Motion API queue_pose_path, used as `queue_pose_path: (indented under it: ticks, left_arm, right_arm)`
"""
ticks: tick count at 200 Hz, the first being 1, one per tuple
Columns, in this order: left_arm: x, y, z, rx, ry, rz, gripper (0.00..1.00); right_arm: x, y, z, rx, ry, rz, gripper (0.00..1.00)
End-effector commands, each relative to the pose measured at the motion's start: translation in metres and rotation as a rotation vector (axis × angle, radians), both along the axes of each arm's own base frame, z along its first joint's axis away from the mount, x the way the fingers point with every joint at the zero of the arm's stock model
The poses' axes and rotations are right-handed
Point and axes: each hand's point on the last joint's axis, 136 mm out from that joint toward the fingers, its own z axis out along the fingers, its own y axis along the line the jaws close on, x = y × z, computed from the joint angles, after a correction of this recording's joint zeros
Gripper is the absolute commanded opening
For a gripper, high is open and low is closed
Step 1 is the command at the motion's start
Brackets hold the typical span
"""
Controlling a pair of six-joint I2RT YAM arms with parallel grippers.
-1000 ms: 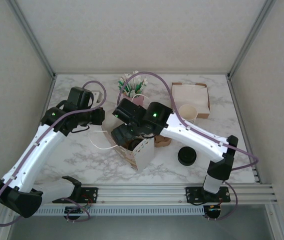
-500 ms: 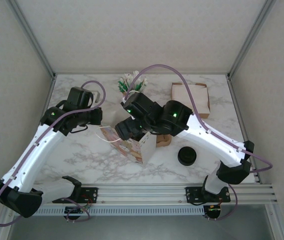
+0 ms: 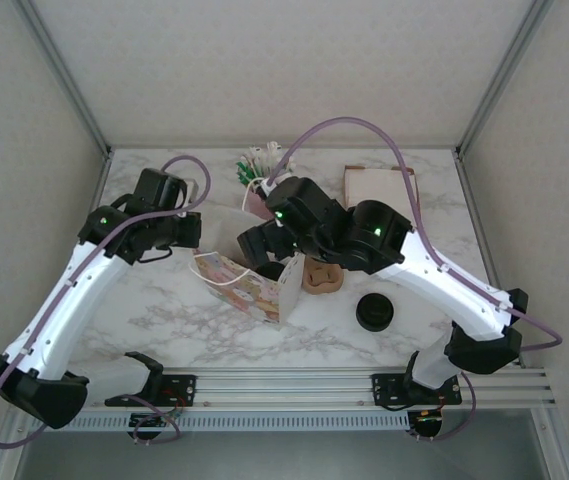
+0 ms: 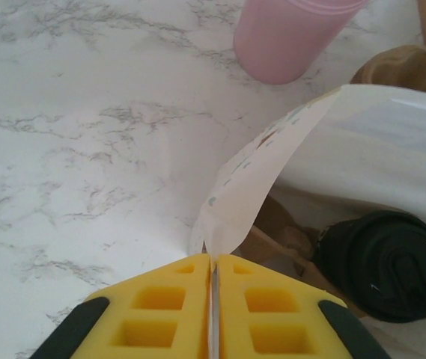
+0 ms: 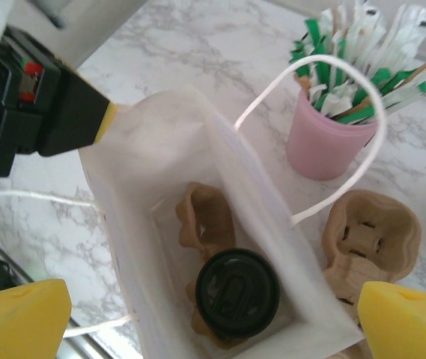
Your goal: Pack the takeout coffee
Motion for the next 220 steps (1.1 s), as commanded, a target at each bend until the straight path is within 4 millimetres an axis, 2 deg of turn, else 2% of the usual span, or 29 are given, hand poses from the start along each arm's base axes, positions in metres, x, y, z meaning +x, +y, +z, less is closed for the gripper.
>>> queue_pose_path:
  ticks: [1, 39, 68, 115, 132, 166, 180, 192, 197, 220]
  left_arm:
    - [0.002, 0.007, -0.002, 0.067, 0.022, 0.013, 0.10]
    - [0.007, 0.012, -0.006, 0.098, 0.029, 0.038, 0.08]
    - [0.005, 0.016, -0.001, 0.098, 0.001, 0.055, 0.12]
    - [0.002, 0.021, 0.004, 0.096, -0.023, 0.075, 0.24]
    - [0.002, 0.023, 0.006, 0.098, -0.033, 0.086, 0.36]
    - [0.001, 0.025, 0.015, 0.075, -0.067, 0.104, 0.49]
    - [0.000, 0.026, 0.021, 0.061, -0.090, 0.111, 0.53]
    - [-0.001, 0.028, 0.026, 0.052, -0.114, 0.124, 0.56]
    - [-0.001, 0.029, 0.028, 0.049, -0.121, 0.129, 0.58]
    - [-0.001, 0.031, 0.041, 0.018, -0.164, 0.151, 0.63]
  right_arm:
    - [0.021, -0.013, 0.019, 0.048, -0.058, -0.078, 0.98]
    - [0.046, -0.025, 0.022, 0.069, -0.069, -0.139, 0.97]
    - [0.065, -0.031, 0.025, 0.082, -0.086, -0.172, 0.97]
    - [0.098, -0.043, 0.035, 0.133, -0.115, -0.228, 0.97]
    - [0.110, -0.050, 0.037, 0.134, -0.122, -0.252, 0.97]
    - [0.133, -0.058, 0.027, 0.138, -0.098, -0.283, 0.96]
    - [0.143, -0.059, 0.018, 0.127, -0.082, -0.294, 0.92]
    - [0.148, -0.052, 0.009, 0.117, -0.057, -0.279, 0.89]
    - [0.158, -0.060, 0.006, 0.117, -0.051, -0.306, 0.85]
    - [0.179, -0.055, -0.012, 0.137, 0.003, -0.299, 0.68]
